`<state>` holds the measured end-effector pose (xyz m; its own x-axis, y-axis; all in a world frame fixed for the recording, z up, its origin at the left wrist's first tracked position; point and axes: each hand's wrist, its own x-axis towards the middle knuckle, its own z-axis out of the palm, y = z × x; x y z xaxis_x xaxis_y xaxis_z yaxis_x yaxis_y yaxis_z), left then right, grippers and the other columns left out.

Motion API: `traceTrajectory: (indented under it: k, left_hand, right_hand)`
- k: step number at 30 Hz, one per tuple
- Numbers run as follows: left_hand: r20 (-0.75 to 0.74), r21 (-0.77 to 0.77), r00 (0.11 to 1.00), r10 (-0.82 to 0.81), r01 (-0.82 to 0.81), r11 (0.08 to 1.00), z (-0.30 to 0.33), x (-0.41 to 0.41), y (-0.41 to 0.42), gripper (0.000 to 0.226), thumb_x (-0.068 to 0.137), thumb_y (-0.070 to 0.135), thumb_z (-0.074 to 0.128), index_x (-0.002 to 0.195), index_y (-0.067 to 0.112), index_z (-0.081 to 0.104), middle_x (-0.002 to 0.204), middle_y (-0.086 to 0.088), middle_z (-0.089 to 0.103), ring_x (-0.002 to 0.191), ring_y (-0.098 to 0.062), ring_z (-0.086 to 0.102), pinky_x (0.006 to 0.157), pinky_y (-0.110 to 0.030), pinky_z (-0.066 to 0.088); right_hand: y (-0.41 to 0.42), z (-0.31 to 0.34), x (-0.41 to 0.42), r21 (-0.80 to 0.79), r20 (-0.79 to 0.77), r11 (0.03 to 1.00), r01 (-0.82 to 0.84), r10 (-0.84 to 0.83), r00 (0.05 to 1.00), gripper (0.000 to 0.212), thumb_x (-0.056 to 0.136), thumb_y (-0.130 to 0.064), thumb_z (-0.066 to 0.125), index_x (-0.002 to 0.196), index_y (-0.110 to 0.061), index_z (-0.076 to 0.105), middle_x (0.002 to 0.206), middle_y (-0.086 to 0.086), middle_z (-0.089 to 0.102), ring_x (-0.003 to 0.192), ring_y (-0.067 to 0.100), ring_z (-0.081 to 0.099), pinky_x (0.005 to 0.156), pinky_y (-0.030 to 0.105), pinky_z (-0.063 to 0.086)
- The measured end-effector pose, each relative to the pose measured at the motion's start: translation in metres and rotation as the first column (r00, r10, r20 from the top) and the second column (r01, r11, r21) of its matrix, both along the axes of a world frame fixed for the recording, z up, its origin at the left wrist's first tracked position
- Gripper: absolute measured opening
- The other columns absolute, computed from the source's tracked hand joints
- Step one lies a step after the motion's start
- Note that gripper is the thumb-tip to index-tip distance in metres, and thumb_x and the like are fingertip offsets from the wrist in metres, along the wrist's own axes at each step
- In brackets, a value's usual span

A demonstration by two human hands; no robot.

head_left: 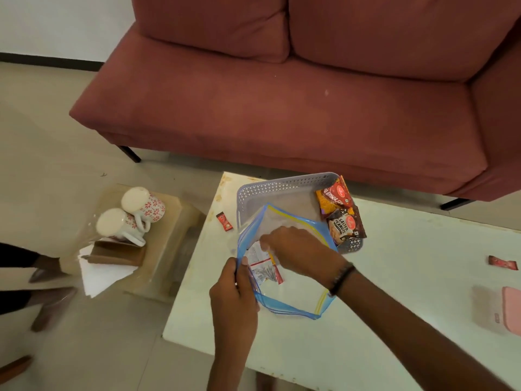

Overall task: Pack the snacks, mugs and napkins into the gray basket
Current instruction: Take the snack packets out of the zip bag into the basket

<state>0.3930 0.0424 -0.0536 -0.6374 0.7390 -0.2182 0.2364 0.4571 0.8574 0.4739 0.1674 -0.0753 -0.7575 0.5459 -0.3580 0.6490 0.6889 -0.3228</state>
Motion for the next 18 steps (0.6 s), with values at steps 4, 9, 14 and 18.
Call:
traceTrajectory:
  k: [4,9,14,18]
  left_hand:
    - [-0.029,0.012,0.999,-0.013,0.013,1.000,-0.002,-0.006,-0.011,0.016,0.094,0.024,0.043,0.093,0.014,0.055,0.068,0.001,0.060,0.058,-0.013,0.062,0.038,-0.008,0.040]
    - [-0.043,0.012,0.999,-0.001,0.002,1.000,-0.006,-0.014,-0.020,0.021,0.096,0.024,0.041,0.078,0.021,0.050,0.059,0.002,0.054,0.051,-0.013,0.053,0.040,-0.011,0.038]
    - [-0.017,0.012,1.000,0.011,-0.011,1.000,-0.012,-0.021,-0.024,0.016,0.096,0.026,0.042,0.085,0.021,0.052,0.066,0.006,0.060,0.058,-0.010,0.062,0.040,-0.007,0.040]
    - [-0.023,0.033,0.999,0.025,-0.025,0.999,-0.010,-0.024,-0.020,0.020,0.095,0.027,0.042,0.081,0.016,0.052,0.058,0.005,0.052,0.047,-0.002,0.056,0.038,-0.008,0.037]
  right_hand:
    - [0.006,-0.056,-0.015,0.362,0.329,0.708,-0.606,0.511,0.794,0.021,0.085,-0.018,0.060,0.093,-0.035,0.067,0.101,-0.012,0.065,0.102,0.008,0.060,0.073,0.023,0.048]
    - [0.015,-0.089,-0.017,0.321,0.535,0.600,-0.733,0.523,0.663,0.014,0.062,-0.039,0.079,0.058,-0.041,0.066,0.069,-0.022,0.065,0.071,-0.002,0.063,0.058,0.014,0.046]
    - [0.006,-0.078,-0.024,0.385,0.526,0.526,-0.758,0.550,0.649,0.017,0.058,-0.029,0.082,0.050,-0.033,0.068,0.057,-0.017,0.064,0.067,0.001,0.063,0.061,0.015,0.048]
    - [0.002,-0.017,-0.030,0.429,0.216,0.668,-0.608,0.578,0.787,0.012,0.064,-0.024,0.076,0.061,-0.029,0.067,0.060,-0.012,0.066,0.068,0.006,0.066,0.065,0.020,0.047]
